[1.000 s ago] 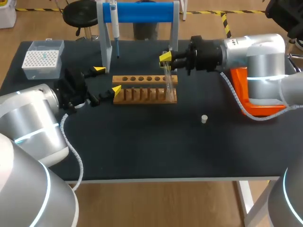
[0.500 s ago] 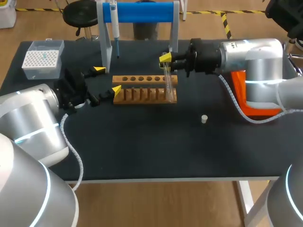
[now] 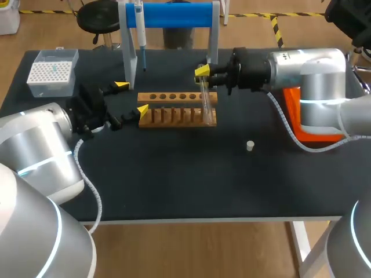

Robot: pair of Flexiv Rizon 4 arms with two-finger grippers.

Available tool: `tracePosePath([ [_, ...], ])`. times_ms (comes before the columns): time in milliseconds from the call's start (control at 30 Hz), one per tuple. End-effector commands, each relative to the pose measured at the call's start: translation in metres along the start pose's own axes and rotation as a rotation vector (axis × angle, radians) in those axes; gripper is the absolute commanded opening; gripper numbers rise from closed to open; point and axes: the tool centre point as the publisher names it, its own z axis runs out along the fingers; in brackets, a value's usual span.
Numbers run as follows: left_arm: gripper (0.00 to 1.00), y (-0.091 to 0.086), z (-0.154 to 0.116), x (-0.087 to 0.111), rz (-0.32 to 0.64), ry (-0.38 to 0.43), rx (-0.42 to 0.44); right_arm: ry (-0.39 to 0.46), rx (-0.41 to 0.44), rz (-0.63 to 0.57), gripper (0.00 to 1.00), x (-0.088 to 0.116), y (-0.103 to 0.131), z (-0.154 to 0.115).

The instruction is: Invert the test tube, pick up the pipette, mount the tip to pipette, aspirate from beaker and dispense into the tube, eject the tip, return the pipette, and cap with the stopper.

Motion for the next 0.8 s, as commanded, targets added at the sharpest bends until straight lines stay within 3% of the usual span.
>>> tracePosePath([
  [33,1.00,0.0000,0.0004,0.0017,0.000,-0.006,-0.001,-0.004,-0.002,0.008,0.00,0.0011,-0.0015,-0.0007],
  [367,1.00,0.0000,0.0004,0.0017,0.000,-0.006,-0.001,0.013,0.007,0.074,0.00,-0.0006,-0.0011,-0.0011],
  [800,1.00,0.0000,0.0004,0.0017,0.000,-0.006,-0.001,0.003,0.001,0.066,0.00,-0.0012,-0.0008,-0.0017],
])
